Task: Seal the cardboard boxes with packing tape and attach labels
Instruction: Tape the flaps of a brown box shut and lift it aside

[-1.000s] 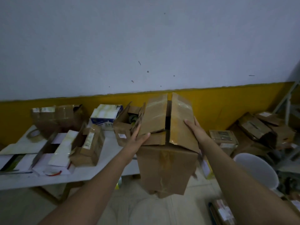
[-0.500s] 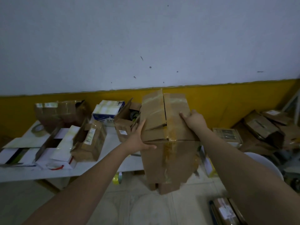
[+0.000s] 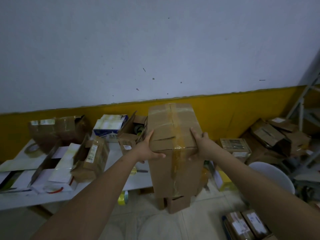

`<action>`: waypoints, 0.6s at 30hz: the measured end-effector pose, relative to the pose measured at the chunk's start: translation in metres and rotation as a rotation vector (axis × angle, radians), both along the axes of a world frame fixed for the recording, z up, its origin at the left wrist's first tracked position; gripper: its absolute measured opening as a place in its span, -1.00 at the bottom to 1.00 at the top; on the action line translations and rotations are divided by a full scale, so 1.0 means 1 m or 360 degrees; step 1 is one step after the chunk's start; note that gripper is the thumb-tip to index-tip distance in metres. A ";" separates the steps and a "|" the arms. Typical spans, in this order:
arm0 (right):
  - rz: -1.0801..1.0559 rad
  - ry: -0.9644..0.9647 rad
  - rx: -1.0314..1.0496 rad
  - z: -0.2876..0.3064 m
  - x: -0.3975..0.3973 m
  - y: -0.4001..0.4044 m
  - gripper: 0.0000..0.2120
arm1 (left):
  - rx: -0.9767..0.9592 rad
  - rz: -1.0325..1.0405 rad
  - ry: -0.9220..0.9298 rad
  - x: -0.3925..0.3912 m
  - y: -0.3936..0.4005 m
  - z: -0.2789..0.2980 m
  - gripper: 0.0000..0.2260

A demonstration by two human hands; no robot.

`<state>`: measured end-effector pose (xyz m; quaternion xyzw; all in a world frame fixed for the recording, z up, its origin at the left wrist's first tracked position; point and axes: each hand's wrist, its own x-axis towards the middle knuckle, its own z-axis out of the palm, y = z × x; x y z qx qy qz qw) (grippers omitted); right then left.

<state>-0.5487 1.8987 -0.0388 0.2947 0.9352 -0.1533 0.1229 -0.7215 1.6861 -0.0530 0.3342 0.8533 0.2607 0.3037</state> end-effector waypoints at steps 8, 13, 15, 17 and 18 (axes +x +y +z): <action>-0.0005 0.0055 0.0028 -0.003 -0.026 0.024 0.30 | 0.0038 0.0012 0.0103 -0.020 0.021 -0.003 0.22; -0.0087 0.0107 0.0028 -0.003 -0.046 0.031 0.31 | 0.0017 0.0035 0.0260 -0.033 0.037 -0.006 0.22; -0.0099 0.0116 0.0019 -0.003 -0.054 0.035 0.30 | -0.0012 0.0063 0.0335 -0.039 0.043 -0.007 0.21; -0.0113 0.0111 0.0013 -0.002 -0.064 0.038 0.30 | -0.0035 0.0100 0.0366 -0.046 0.047 -0.009 0.20; -0.0119 0.0105 0.0012 -0.001 -0.070 0.040 0.30 | -0.0025 0.0117 0.0343 -0.050 0.048 -0.010 0.20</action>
